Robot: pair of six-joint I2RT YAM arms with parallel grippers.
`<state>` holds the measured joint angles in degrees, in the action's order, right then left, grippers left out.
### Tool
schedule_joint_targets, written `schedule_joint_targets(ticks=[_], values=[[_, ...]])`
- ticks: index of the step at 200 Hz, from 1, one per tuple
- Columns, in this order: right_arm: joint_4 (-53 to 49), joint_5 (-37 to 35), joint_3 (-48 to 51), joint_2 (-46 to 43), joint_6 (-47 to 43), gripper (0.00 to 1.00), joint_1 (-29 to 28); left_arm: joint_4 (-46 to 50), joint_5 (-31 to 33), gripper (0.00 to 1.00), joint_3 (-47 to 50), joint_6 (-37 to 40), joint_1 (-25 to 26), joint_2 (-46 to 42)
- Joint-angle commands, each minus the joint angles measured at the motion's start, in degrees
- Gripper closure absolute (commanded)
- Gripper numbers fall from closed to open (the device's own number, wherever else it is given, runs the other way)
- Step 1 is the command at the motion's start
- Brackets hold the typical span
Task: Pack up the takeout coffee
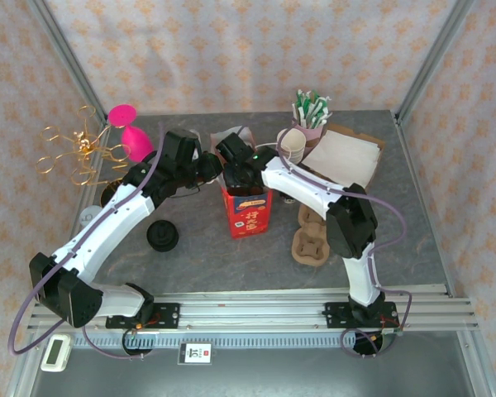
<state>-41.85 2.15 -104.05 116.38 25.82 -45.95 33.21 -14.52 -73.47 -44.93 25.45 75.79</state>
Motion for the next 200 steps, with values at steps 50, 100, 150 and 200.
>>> schedule_joint_targets(ticks=[50, 100, 150, 200], values=[[-5.1, 1.5, -6.0, -4.0, 0.8, 0.71, -0.2, 1.4, 1.3, 0.73, -2.7, -0.3, -0.3, -1.8], [-7.1, 1.9, -8.6, -4.6, 0.7, 0.71, -0.3, 2.1, 1.7, 0.68, -3.7, 0.0, -0.3, -2.8], [-8.2, 1.4, -9.5, -5.4, 0.5, 0.71, -0.3, 3.3, 2.6, 0.65, -5.0, 0.7, -0.3, -3.7], [-9.1, 1.4, -9.6, -5.7, 0.2, 0.71, -0.3, 4.5, 3.2, 0.58, -5.9, 1.3, -0.5, -4.3]])
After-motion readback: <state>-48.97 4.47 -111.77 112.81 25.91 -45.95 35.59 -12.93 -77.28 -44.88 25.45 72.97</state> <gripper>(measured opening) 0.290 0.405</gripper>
